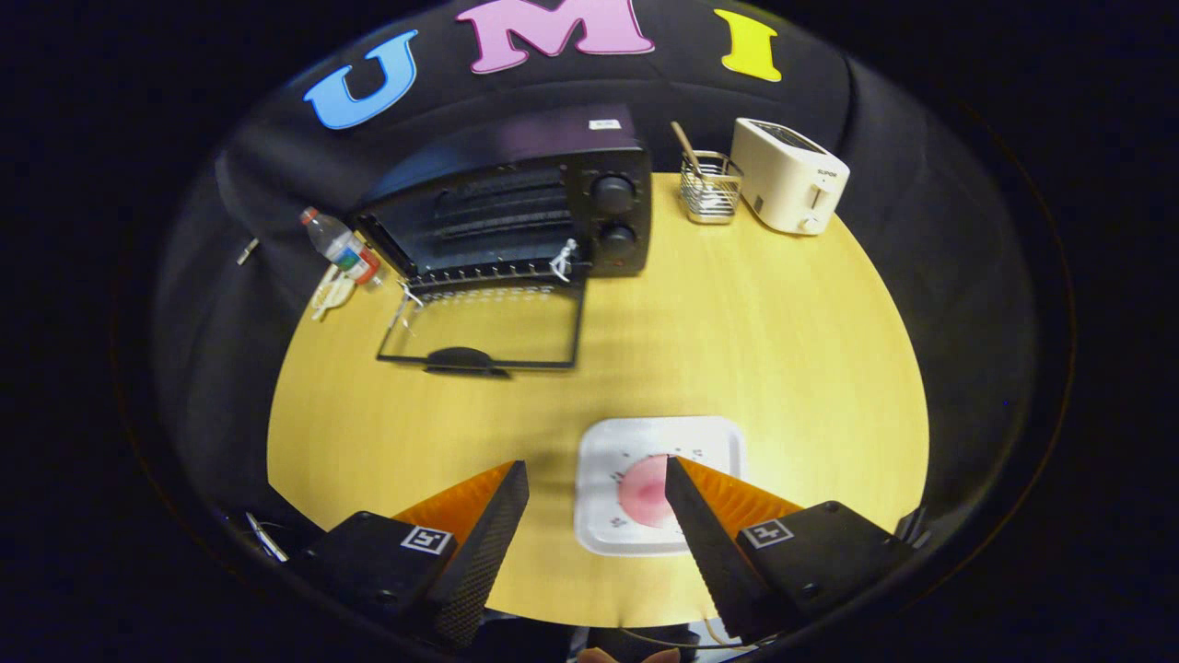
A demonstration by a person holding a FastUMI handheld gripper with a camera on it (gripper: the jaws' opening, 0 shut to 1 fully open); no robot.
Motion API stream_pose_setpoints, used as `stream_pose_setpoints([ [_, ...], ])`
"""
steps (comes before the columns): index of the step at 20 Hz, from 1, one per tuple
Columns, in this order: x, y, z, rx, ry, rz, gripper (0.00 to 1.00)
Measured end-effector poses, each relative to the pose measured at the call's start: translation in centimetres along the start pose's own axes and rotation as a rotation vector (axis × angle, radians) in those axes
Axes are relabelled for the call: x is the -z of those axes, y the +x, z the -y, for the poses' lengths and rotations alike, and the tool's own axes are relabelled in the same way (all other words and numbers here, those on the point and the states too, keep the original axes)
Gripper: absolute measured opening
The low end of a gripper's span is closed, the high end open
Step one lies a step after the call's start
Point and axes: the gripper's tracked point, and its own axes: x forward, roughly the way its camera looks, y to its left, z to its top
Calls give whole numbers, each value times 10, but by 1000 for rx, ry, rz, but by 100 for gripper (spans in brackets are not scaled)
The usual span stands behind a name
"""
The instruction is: Open the toaster oven, put the food inside, and close the toaster oven door.
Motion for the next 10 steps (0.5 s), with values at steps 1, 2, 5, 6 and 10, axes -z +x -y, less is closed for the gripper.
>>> stream_pose_setpoints([
  [1,6,3,19,10,-2,-40,97],
  [2,11,7,35,19,-2,-80,98],
  [5,29,28,78,45,-1,-190,98],
  [6,36,37,85,45,9,-220,98],
  [10,59,69,94,2,46,-321,85],
])
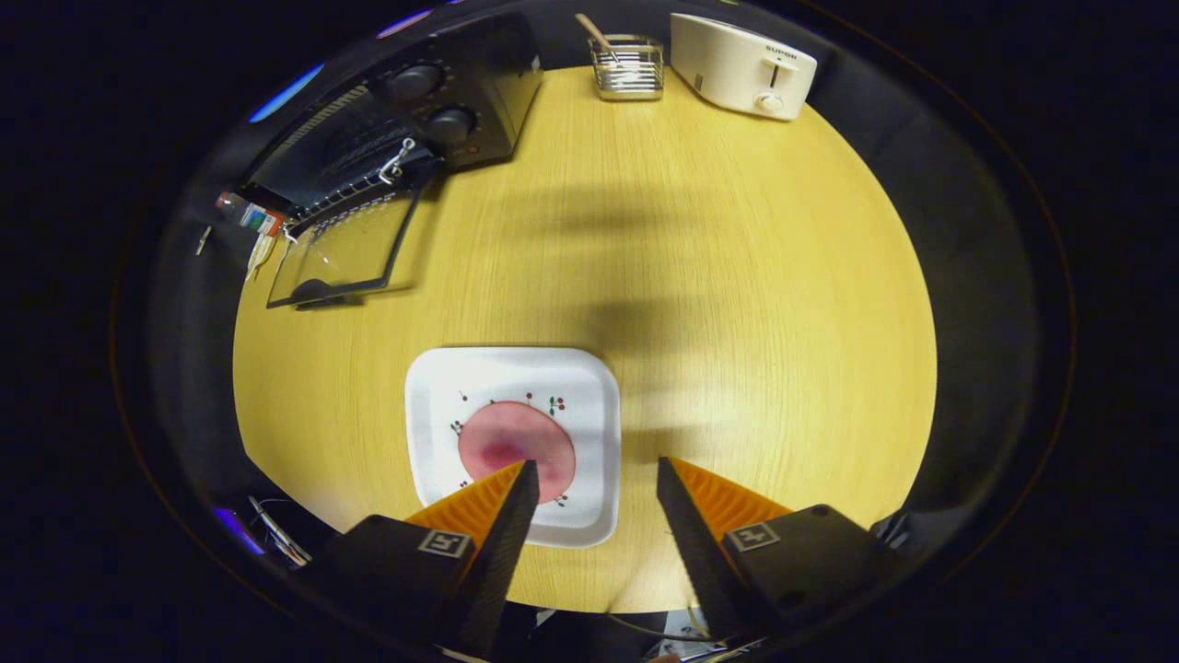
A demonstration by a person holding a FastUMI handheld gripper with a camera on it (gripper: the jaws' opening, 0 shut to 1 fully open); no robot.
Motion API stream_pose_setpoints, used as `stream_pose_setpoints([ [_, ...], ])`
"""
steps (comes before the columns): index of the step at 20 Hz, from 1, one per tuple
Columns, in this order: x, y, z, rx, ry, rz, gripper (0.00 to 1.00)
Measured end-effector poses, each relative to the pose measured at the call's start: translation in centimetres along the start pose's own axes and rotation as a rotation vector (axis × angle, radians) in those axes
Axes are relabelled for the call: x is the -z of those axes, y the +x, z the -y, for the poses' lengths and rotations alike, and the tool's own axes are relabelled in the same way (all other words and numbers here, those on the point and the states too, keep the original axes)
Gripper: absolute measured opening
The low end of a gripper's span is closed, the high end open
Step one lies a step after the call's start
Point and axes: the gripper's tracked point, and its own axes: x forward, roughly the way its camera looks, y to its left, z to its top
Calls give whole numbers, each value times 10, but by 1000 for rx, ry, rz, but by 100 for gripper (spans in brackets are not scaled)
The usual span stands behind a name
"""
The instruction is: Open the toaster oven, put the food inside, and close the toaster oven door.
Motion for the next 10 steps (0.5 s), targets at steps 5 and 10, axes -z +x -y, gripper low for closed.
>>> stream_pose_setpoints([
  [5,3,21,16,16,2,-30,54],
  [10,-3,24,13,-121,45,-29,9],
])
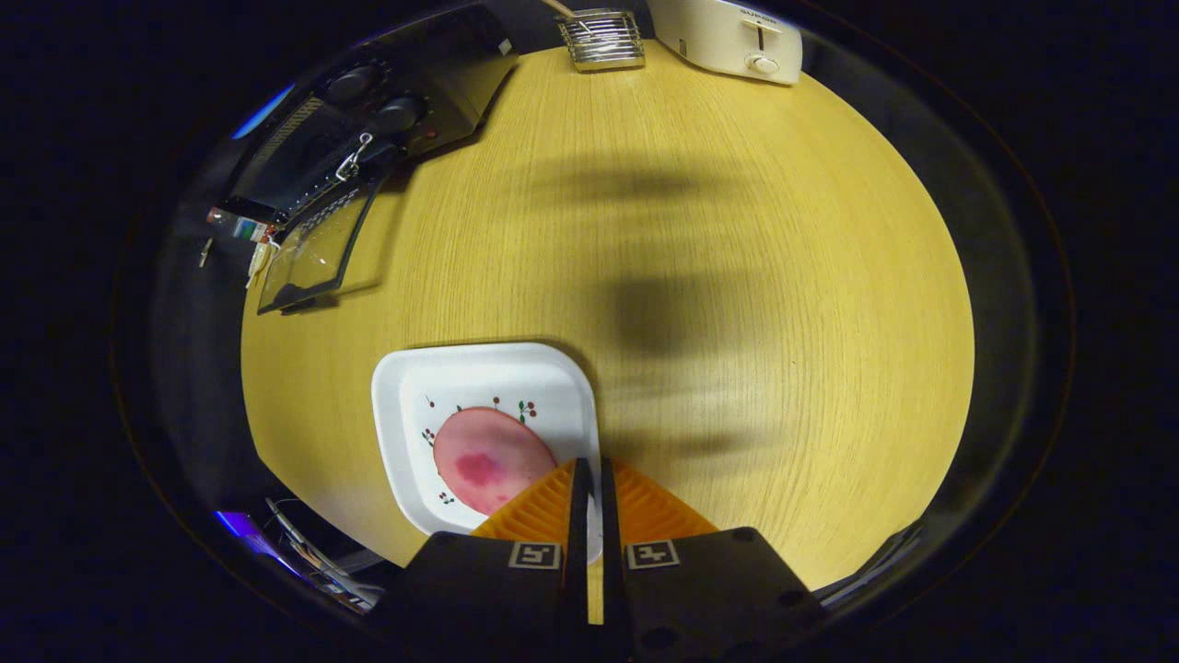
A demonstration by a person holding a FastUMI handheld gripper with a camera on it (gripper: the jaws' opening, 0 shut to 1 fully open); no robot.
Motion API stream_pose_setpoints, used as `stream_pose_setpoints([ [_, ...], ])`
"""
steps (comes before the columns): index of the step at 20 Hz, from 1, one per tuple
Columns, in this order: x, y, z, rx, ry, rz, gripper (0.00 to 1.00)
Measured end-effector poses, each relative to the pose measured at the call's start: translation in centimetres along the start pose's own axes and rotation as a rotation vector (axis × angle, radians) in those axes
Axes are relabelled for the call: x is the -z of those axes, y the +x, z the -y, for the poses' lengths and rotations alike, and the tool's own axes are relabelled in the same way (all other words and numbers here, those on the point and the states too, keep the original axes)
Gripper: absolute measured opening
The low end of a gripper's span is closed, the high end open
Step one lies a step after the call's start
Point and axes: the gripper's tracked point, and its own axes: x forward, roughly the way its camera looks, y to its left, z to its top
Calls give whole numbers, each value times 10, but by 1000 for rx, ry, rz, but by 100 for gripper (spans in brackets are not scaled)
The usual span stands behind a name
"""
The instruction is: Open the toaster oven, put the food inside, and close the toaster oven door.
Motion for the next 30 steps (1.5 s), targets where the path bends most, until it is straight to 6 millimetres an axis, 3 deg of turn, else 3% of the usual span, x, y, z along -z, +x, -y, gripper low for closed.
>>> stream_pose_setpoints([
  [8,10,-19,-21,-366,278,75,5],
  [10,14,-19,-30,-427,325,83,5],
  [15,30,-46,-35,-485,430,122,5],
  [20,3,-76,-64,-549,528,196,5],
  [24,-12,-101,-101,-584,599,249,5],
  [30,-51,-109,-152,-564,716,343,5],
])
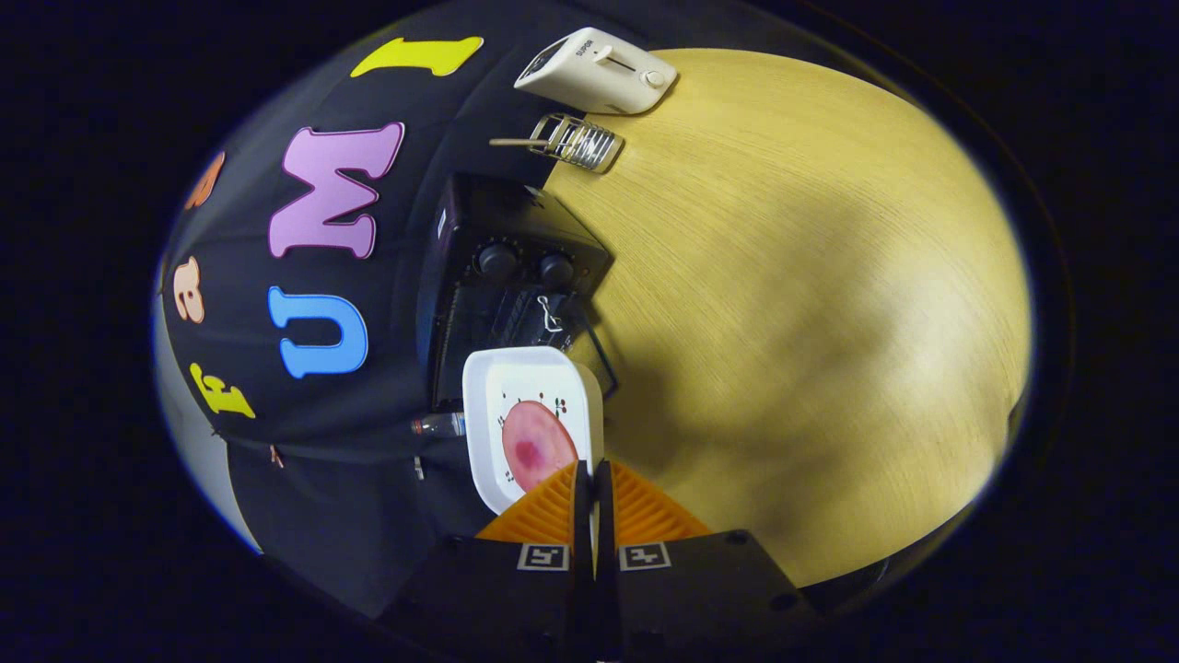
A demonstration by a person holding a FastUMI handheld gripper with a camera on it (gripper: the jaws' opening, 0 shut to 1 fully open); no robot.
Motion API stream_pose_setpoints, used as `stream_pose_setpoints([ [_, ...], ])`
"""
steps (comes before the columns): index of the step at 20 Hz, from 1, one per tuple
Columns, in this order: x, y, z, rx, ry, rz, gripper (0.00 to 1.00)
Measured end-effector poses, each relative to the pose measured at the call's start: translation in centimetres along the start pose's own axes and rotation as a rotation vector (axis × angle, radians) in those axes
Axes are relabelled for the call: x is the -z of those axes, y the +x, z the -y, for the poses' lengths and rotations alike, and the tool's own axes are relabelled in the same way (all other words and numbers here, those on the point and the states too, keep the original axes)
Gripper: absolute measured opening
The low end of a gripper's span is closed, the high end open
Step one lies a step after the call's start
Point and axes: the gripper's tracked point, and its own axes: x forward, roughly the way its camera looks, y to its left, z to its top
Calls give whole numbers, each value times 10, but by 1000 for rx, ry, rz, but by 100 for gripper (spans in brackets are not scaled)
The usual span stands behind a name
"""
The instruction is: Open the toaster oven, put the food inside, and close the toaster oven door.
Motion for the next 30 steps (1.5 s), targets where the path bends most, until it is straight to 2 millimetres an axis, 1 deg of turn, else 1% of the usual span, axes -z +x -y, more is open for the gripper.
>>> stream_pose_setpoints([
  [3,2,24,-25,0,27,64,5],
  [5,4,41,-38,10,32,90,5],
  [7,4,58,-44,36,34,127,5],
  [11,5,100,-45,87,86,192,5],
  [13,5,123,-52,91,153,225,6],
  [16,2,154,-68,76,257,297,5],
  [21,-11,195,-81,80,435,442,5],
  [23,-16,208,-87,79,460,480,5],
  [26,-18,225,-87,111,480,499,5],
  [28,-21,232,-94,95,498,505,5],
  [30,-17,238,-98,78,502,485,6],
])
